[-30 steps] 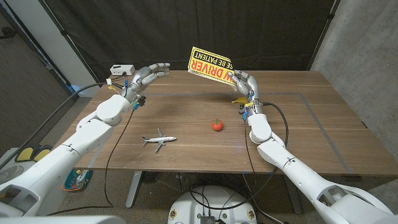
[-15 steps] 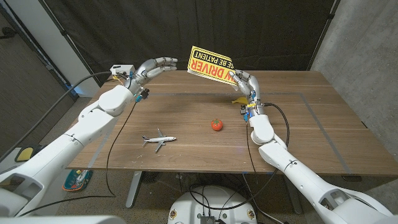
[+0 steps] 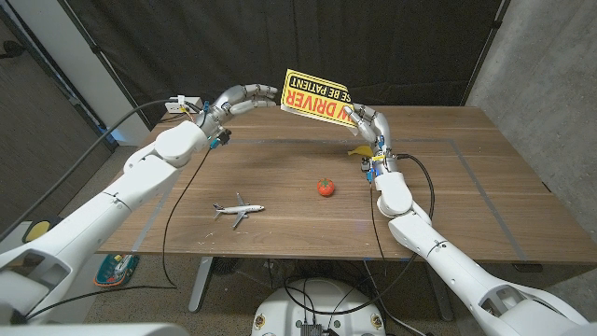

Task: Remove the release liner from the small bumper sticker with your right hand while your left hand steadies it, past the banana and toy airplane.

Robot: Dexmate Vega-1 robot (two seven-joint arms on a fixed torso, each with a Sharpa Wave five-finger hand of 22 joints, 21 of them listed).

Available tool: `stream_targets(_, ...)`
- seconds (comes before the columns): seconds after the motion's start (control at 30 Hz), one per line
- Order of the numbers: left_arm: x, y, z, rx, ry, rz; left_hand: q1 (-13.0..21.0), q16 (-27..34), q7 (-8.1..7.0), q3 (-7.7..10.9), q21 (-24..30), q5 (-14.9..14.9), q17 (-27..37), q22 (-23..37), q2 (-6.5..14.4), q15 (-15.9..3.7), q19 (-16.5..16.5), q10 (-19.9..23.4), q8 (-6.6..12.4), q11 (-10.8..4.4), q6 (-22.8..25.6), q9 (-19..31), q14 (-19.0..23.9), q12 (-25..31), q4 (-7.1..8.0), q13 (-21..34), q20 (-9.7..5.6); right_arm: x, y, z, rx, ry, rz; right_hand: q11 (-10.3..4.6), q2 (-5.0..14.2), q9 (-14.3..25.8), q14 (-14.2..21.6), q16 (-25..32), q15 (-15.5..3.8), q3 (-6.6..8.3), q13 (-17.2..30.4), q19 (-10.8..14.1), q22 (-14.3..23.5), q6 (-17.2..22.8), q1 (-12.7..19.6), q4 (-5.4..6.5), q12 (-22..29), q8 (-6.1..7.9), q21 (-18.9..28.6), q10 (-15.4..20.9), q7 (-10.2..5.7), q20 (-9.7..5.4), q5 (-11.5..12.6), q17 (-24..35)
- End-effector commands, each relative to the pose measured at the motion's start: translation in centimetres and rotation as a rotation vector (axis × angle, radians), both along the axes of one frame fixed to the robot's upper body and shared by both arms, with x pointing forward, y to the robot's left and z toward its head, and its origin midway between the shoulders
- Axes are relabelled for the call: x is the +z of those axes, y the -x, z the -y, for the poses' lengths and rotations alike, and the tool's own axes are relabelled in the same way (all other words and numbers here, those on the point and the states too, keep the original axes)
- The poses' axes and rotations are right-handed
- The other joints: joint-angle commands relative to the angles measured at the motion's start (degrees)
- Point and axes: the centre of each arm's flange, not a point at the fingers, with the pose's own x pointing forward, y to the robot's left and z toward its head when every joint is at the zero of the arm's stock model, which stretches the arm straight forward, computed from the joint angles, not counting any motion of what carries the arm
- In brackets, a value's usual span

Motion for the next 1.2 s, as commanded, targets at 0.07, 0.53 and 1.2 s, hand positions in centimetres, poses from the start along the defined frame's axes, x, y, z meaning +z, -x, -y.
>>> stream_targets(0.07, 0.6, 0.1, 1.4, -0.005, -0.063, -0.004, 0.92, 0.37, -0.08, -1.15, 0.67, 0.27, 0.54, 0.17, -0.62, -3.51, -0.21, -0.44, -0.24, 0.46, 0.65, 0.31, -0.32, 0.73, 0.28, 0.66, 0.12, -0.1, 0.1, 0.1, 0.008, -0.004, 0.01, 0.02, 0.11, 0.34, 0.56, -0.36, -4.24, -0.04, 0.25, -0.06, 0.21, 0.32, -0.17, -0.03, -0.07, -0.37, 0.38, 0.63, 0.05, 0.44, -0.2, 0.23)
stream_targets(0.53, 0.7, 0.2, 1.6, -0.061, -0.159, -0.059, 2.74, -1.65, -0.26, -4.43, 1.51, 0.56, 1.86, 0.36, -0.27, -2.45, -2.19, -4.98, -1.66, 0.75, 1.34, 0.83, -4.15, 1.26, 1.29, 3.0, -0.05, 0.0, 0.0, 0.1, 0.003, -0.007, 0.007, -0.04, 0.16, 0.38, 0.35, -0.62, -4.13, -0.15, 0.34, -0.33, 0.18, 0.12, -0.21, -0.05, -0.27, -0.79, 0.77, 0.46, 0.06, 0.41, -0.42, 0.41)
stream_targets(1.2, -0.3, -0.1, 1.1, -0.255, -0.054, -0.101, -1.75, -3.31, 1.9, -5.36, 2.66, -0.44, 1.62, 0.39, 4.22, -0.33, -3.11, -3.54, 0.08, 2.81, 9.55, 0.83, -3.53, 2.81, 4.29, 3.7, 1.18, -0.3, -0.3, -0.1, 0.003, -0.013, -0.003, -0.17, 0.21, 0.45, 0.09, -1.04, -4.21, -0.23, 0.54, -0.92, 0.1, -0.03, -0.05, -0.23, -0.58, -1.35, 1.3, 0.15, -0.05, 0.32, -0.68, 0.65)
